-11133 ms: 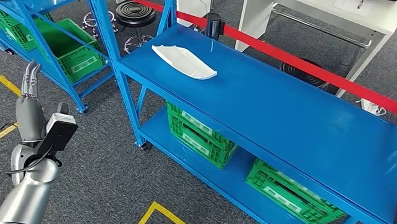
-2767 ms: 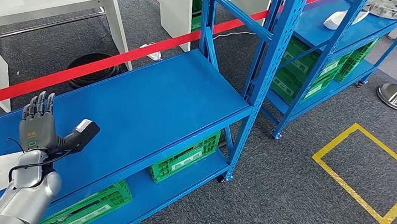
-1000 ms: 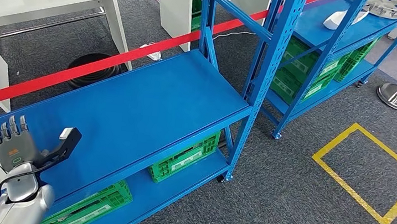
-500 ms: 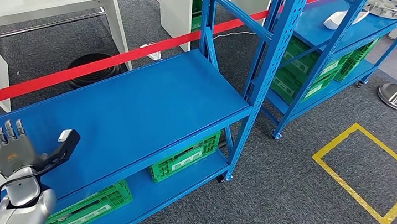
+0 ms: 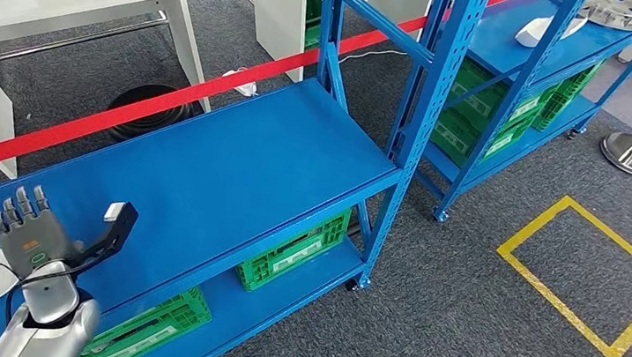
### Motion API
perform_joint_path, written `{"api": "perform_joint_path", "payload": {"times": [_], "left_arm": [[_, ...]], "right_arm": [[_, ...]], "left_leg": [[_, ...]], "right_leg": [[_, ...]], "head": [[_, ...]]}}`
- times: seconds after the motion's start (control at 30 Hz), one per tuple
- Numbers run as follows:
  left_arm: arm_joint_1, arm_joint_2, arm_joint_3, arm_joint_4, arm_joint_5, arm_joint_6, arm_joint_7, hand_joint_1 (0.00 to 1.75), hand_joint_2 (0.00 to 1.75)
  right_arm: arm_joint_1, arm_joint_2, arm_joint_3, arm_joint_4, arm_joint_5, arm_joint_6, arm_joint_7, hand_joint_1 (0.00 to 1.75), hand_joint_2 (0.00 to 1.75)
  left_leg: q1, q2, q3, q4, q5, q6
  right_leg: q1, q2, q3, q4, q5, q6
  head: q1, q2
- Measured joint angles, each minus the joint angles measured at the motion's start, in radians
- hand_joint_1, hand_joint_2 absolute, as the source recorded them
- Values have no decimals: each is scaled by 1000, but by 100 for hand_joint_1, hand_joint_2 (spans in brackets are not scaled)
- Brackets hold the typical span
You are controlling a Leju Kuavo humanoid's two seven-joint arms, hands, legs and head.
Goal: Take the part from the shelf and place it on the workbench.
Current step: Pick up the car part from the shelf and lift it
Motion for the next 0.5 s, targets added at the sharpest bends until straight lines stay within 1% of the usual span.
{"api": "perform_joint_path", "payload": {"times": [0.07,0.13,0.27,0.37,0.5], "left_arm": [[-3,23,-43,-14,0,-28,19,0,175],[-6,48,-74,-33,0,-55,21,0,175],[-9,79,-105,-67,0,-94,21,0,175],[-11,87,-124,-80,0,-100,21,0,175],[-15,87,-145,-84,0,-101,21,0,175]], "right_arm": [[-1,0,0,0,1,0,-1,0,0],[-1,0,0,0,0,0,-2,0,0],[-2,1,0,0,0,0,-1,0,0],[-3,2,0,0,0,-3,1,0,0],[-3,4,0,0,-2,-4,3,0,0]], "left_leg": [[0,0,0,0,0,0],[0,1,0,0,0,0],[0,1,0,0,0,0],[0,0,0,0,0,0],[0,0,0,0,0,0]], "right_leg": [[0,0,0,0,0,0],[0,1,-1,0,0,0],[0,0,-1,0,0,0],[0,0,0,0,0,0],[0,0,0,0,0,0]], "head": [[0,0],[0,0],[0,0],[0,0],[0,0]]}}
